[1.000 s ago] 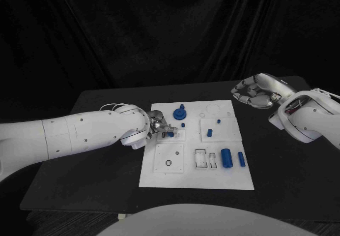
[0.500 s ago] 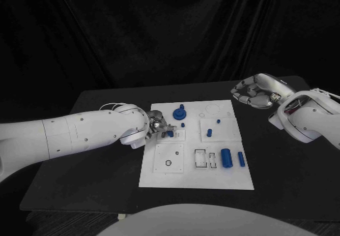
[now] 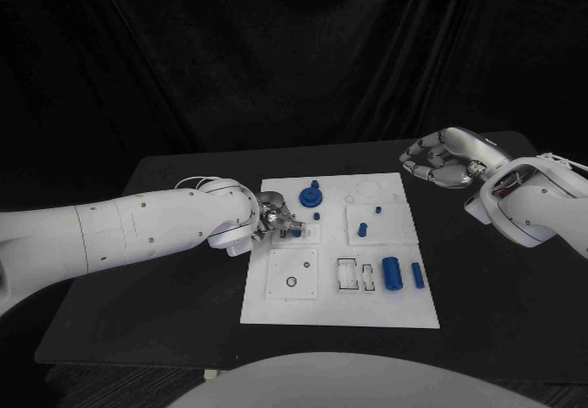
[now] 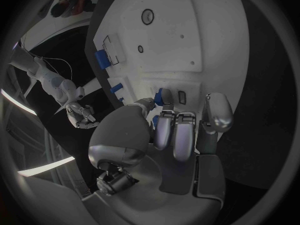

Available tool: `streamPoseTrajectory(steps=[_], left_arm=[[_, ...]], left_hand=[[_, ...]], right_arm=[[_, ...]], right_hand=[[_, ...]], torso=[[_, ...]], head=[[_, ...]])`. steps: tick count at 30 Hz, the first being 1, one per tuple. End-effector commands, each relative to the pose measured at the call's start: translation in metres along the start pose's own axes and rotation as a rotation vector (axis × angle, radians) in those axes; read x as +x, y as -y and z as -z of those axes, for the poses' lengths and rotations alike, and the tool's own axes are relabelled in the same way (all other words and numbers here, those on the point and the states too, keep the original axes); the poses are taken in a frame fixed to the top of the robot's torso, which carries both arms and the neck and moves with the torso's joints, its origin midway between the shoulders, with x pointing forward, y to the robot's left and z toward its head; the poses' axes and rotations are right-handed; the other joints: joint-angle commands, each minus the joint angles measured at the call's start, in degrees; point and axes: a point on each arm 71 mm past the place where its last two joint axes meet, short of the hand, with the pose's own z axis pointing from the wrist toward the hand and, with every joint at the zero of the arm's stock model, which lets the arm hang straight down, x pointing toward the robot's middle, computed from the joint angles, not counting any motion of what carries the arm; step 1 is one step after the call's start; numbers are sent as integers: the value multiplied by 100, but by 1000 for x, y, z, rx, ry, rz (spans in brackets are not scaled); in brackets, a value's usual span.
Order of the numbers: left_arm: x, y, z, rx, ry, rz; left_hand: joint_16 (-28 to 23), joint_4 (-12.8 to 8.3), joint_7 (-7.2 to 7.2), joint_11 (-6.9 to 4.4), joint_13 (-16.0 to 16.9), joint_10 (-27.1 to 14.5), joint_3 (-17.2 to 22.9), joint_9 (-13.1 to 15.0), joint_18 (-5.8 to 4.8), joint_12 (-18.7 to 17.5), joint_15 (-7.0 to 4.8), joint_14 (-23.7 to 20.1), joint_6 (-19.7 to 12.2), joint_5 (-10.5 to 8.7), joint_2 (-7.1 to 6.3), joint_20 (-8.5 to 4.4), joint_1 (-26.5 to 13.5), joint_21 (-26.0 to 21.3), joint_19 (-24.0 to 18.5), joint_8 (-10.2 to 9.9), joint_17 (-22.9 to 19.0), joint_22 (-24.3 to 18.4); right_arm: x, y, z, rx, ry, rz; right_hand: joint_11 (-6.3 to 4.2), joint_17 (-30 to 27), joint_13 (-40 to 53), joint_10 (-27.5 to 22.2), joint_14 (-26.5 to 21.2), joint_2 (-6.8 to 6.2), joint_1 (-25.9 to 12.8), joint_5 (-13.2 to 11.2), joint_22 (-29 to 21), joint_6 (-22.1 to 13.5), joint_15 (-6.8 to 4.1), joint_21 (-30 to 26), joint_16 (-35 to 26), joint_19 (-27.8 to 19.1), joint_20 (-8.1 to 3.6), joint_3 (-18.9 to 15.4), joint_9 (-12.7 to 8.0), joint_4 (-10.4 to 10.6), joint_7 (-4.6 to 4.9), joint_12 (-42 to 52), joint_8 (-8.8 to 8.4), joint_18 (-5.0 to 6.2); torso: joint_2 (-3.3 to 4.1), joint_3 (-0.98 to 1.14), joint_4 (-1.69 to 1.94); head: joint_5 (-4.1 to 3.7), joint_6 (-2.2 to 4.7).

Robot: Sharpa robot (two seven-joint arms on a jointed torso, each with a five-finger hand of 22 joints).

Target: Assemble the parts on the task board

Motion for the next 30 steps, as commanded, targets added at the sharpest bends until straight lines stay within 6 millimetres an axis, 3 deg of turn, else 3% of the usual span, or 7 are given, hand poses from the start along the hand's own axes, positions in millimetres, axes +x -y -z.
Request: streamPoseTrajectory(steps=[1, 12, 24, 30], left_arm=[[7, 0, -1, 10, -51, -21], [6, 1, 0, 23, -26, -9], [1, 0, 8, 65, 69, 39], [-3, -1, 15, 99, 157, 50]], left_hand=[[-28, -40, 2, -32, 1041, -3, 13, 6, 33, -39, -9, 275, -54, 20, -16, -4, 53, -39, -30, 24, 1063, 821], [-33, -285, -7, -42, 1034, -24, 281, -13, 36, -52, -15, 258, -101, 8, -52, -12, 339, -55, -53, -1, 1046, 818], [-13, -452, -26, -62, 1055, 9, 634, 23, 18, -19, -33, 291, -98, 244, -108, -25, 497, 34, 10, 53, 1088, 843], [-21, -433, -11, -52, 1045, 0, 648, 26, 18, -30, -30, 274, -114, 161, -180, -26, 452, 37, 9, 56, 1062, 843]], right_arm=[[1, 1, 0, 15, -5, 0], [2, 1, 0, 17, -9, 0], [1, 2, 0, 19, -8, 0], [1, 3, 1, 22, -6, 1]], right_hand=[[20, 154, 1144, 387, 309, -3, 25, 19, 831, -41, 48, -20, -25, -55, -4, 25, -7, -9, 5, -37, -28, 39], [20, 146, 1128, 378, 307, -1, 24, 19, 827, -34, 49, -33, -30, -59, -4, 28, -5, -12, 4, -44, -24, 42], [19, 136, 1126, 376, 305, 1, 23, 19, 823, -26, 49, -48, -37, -63, -4, 32, -3, -17, 3, -45, -19, 44], [19, 136, 1126, 376, 305, 1, 23, 19, 823, -26, 49, -48, -37, -63, -4, 32, -3, -17, 3, -45, -19, 44]], torso=[[2, 1, 0], [3, 2, 4], [-1, 2, 2], [-1, 2, 3]], head=[[6, 1], [29, 1], [13, 1], [0, 1]])
